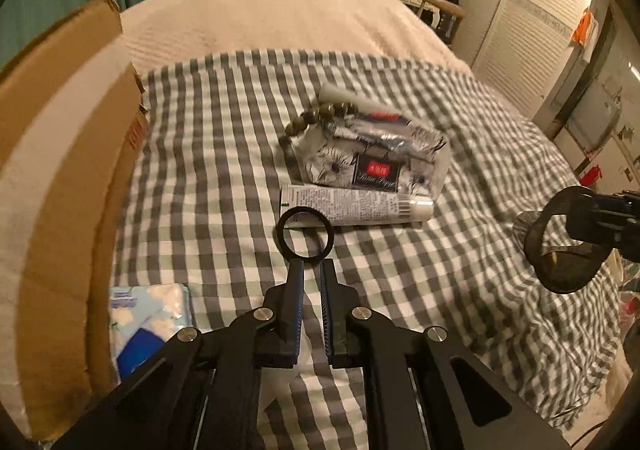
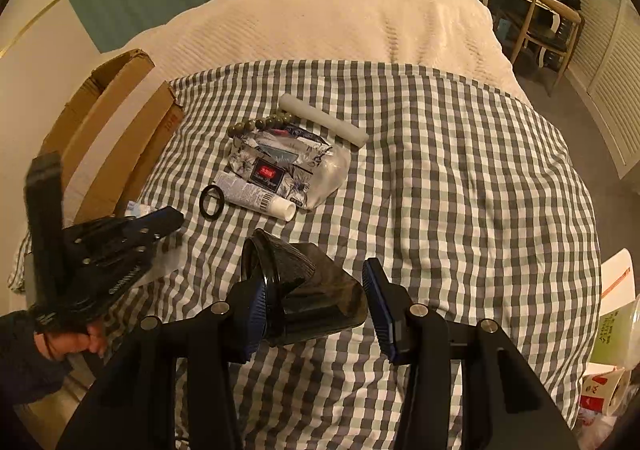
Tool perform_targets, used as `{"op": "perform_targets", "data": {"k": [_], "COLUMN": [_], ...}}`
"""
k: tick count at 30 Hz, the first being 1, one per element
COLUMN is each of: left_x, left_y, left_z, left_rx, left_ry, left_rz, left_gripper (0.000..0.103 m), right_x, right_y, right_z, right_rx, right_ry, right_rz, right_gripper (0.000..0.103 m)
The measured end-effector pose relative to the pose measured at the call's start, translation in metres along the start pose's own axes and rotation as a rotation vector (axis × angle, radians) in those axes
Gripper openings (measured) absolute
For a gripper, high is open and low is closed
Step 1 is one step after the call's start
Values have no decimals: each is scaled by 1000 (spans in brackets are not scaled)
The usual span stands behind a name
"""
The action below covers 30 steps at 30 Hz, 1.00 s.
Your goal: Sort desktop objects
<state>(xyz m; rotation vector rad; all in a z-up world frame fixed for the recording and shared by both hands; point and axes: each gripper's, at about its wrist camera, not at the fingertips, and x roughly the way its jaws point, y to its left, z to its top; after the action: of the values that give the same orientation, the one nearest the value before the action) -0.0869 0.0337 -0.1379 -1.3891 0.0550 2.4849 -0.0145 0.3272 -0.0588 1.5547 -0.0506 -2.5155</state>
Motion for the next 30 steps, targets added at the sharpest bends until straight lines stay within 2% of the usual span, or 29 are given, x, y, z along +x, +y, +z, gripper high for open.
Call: {"op": "perform_targets", "data": {"k": [4, 6, 8, 12, 16, 17, 18, 20, 26, 30], "left_x": [11, 16, 20, 33, 39, 38, 38, 39, 21, -6], "left_y": [5, 7, 9, 9, 12, 15, 18, 20, 16, 15], "left_z": [4, 6, 7, 12, 14, 14, 15, 15, 11, 17], "left_rx": [-17, -30, -45, -50, -51, -61, -71, -71, -37, -45], "left_ry": [-8, -14, -24, -18, -14, -16, -11, 5, -30, -75], "left_rz": [-25, -45, -59, -67, -62, -70, -78, -93, -94, -111], "left_gripper": [23, 47, 61, 61, 52, 43, 28, 10, 6, 6], "right_x": [12, 20, 28, 40, 52, 54, 56, 56, 47, 31], "right_y": [-4, -8, -11, -17, -22, -23, -23, -22, -16, -5], "right_z": [1, 3, 6, 9, 10, 10, 9, 9, 10, 12], "right_rx": [6, 20, 27, 29, 43, 44, 43, 38, 30, 12], "right_ry": [15, 17, 24, 37, 56, 59, 58, 59, 45, 27], "right_rz": [2, 2, 5, 5, 15, 15, 16, 15, 11, 8], "right_gripper": [44, 44, 44, 44, 44, 44, 44, 44, 44, 44]}}
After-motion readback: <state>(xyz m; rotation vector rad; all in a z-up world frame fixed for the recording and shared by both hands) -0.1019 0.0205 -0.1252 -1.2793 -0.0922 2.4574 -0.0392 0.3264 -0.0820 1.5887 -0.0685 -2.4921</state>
